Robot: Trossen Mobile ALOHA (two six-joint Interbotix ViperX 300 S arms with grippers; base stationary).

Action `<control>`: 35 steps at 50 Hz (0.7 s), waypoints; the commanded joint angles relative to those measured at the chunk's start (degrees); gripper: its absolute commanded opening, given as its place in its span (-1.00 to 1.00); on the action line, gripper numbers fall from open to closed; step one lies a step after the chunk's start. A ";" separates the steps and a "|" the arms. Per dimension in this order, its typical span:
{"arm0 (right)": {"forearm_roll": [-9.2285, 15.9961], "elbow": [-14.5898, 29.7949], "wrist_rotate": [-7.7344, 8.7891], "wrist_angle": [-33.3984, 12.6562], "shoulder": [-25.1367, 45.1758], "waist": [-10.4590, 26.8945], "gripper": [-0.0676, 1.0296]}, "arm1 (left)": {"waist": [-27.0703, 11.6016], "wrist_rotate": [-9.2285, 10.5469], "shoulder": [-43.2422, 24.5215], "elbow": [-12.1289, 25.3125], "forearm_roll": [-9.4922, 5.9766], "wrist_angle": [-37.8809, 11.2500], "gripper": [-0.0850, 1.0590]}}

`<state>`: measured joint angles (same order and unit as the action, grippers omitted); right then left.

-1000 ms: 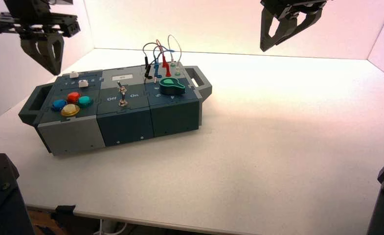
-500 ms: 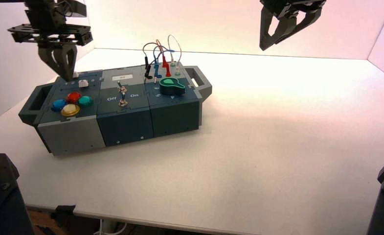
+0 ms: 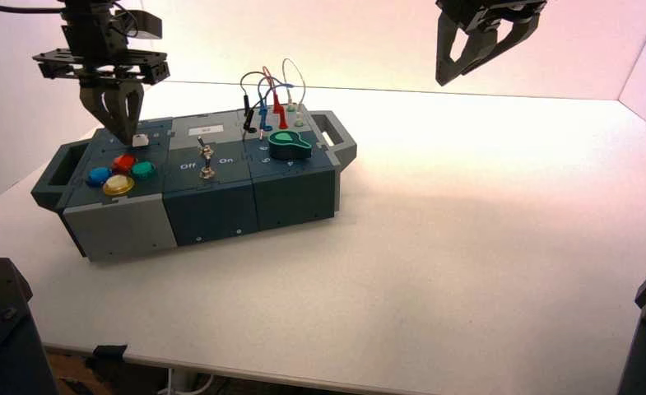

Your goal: Move the bottom slider to position 5.

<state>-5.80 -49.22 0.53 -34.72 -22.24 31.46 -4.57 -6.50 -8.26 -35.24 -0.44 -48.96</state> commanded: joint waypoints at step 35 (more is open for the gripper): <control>0.09 1.58 0.00 0.26 -0.35 0.00 0.05 | -2.72 0.09 0.44 1.76 -0.18 -0.44 -0.91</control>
<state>-5.80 -49.22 0.62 -34.72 -22.24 31.46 -6.68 -6.50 -8.70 -34.80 -0.53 -49.48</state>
